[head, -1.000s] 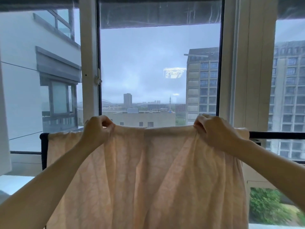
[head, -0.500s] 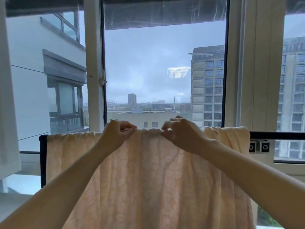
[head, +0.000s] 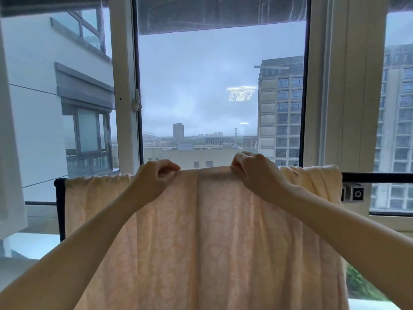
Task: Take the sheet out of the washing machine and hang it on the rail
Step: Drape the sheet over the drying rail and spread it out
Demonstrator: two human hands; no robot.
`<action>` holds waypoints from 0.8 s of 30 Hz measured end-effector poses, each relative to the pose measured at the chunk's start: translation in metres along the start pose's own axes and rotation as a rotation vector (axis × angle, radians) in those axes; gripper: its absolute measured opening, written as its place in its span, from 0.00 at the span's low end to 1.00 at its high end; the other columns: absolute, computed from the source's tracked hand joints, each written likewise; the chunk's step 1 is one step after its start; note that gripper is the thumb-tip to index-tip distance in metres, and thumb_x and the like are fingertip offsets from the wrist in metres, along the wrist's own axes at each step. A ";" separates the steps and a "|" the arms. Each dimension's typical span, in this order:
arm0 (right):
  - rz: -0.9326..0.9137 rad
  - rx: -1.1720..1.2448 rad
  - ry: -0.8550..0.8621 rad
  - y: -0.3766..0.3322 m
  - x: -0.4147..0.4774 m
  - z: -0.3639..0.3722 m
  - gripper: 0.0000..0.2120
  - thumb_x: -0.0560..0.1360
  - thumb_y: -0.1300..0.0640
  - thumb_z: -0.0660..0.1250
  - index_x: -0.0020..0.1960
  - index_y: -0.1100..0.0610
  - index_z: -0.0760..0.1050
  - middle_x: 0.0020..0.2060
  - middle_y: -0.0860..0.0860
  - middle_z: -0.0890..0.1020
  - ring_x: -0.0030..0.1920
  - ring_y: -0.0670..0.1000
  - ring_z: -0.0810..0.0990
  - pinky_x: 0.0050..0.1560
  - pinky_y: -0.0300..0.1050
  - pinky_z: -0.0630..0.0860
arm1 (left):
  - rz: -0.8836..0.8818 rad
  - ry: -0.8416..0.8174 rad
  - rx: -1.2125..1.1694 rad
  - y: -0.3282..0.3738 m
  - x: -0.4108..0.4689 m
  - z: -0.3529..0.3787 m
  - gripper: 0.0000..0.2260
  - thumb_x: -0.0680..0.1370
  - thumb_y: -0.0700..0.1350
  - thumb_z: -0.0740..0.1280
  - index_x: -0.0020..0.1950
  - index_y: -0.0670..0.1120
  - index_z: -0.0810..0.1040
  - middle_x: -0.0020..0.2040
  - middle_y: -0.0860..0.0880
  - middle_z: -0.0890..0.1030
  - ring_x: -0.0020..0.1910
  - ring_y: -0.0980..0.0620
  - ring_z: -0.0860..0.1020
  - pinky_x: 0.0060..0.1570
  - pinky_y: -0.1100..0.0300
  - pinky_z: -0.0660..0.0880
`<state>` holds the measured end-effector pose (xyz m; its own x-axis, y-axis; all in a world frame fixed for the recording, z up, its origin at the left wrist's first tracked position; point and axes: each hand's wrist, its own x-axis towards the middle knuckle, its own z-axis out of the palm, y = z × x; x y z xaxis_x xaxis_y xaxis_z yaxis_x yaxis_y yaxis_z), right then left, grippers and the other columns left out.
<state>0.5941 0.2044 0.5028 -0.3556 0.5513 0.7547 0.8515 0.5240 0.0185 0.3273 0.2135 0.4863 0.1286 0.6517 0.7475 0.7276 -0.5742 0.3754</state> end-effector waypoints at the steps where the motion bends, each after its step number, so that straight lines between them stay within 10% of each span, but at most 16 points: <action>1: 0.009 -0.004 -0.004 0.003 -0.001 -0.002 0.09 0.80 0.54 0.59 0.45 0.56 0.74 0.42 0.50 0.79 0.39 0.51 0.79 0.43 0.50 0.78 | 0.000 -0.011 -0.002 -0.001 -0.001 -0.001 0.08 0.77 0.39 0.67 0.51 0.51 0.81 0.43 0.60 0.80 0.44 0.66 0.77 0.42 0.79 0.70; 14: 0.087 0.041 0.159 0.038 -0.011 -0.015 0.05 0.78 0.57 0.64 0.48 0.56 0.77 0.43 0.49 0.81 0.44 0.47 0.76 0.48 0.46 0.77 | -0.025 0.278 0.065 -0.006 -0.009 0.002 0.03 0.79 0.39 0.63 0.46 0.44 0.74 0.37 0.54 0.76 0.38 0.61 0.75 0.37 0.72 0.68; 24: 0.106 0.032 -0.053 0.055 -0.018 -0.041 0.06 0.77 0.55 0.65 0.50 0.53 0.79 0.48 0.48 0.82 0.48 0.47 0.80 0.51 0.40 0.75 | 0.096 0.010 0.081 0.059 0.002 0.033 0.08 0.78 0.42 0.66 0.54 0.50 0.80 0.51 0.55 0.77 0.49 0.58 0.74 0.45 0.67 0.67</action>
<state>0.6632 0.1970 0.5168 -0.2843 0.6377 0.7159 0.8730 0.4809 -0.0816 0.3926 0.1972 0.4921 0.1934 0.5903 0.7837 0.7644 -0.5914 0.2567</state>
